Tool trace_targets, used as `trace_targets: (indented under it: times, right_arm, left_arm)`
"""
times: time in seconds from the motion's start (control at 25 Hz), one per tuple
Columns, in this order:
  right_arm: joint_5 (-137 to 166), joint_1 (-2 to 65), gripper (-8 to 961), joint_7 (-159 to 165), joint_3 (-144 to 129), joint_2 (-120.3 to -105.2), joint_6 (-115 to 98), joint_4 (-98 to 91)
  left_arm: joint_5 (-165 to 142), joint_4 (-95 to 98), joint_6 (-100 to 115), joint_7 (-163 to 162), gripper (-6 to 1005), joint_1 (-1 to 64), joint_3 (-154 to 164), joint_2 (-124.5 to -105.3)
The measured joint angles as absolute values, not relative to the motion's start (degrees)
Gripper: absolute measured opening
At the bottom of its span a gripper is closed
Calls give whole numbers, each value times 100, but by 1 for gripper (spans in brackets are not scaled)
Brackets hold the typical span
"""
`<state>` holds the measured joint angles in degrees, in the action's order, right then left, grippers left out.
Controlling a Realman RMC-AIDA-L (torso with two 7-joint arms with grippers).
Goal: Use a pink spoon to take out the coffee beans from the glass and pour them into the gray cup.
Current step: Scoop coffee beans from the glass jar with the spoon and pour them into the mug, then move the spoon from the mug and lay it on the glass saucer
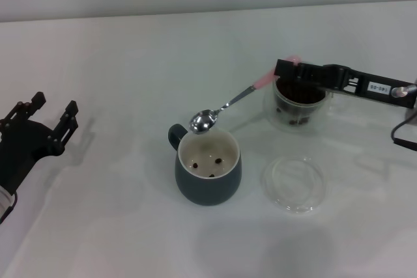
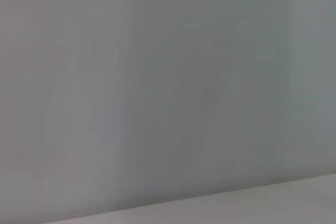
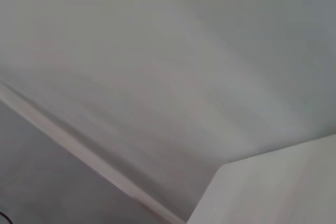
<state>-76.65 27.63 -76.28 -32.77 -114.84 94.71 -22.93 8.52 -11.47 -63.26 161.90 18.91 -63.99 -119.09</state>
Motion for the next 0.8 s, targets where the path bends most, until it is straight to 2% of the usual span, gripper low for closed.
trace_targets:
  times: [0.2,0.8]
  right_arm:
    - [-7676,2637,147,-7461,-3294,-11349,9623,-2376]
    - [-7847,1715,148,-7613,-3270,-10940,9806,-3020]
  left_arm:
    - [844,-1134,-6285,16189,615,1917,-6439,-11909]
    - [853,-1134,-6257,16189,614,1951,-6443,-11903]
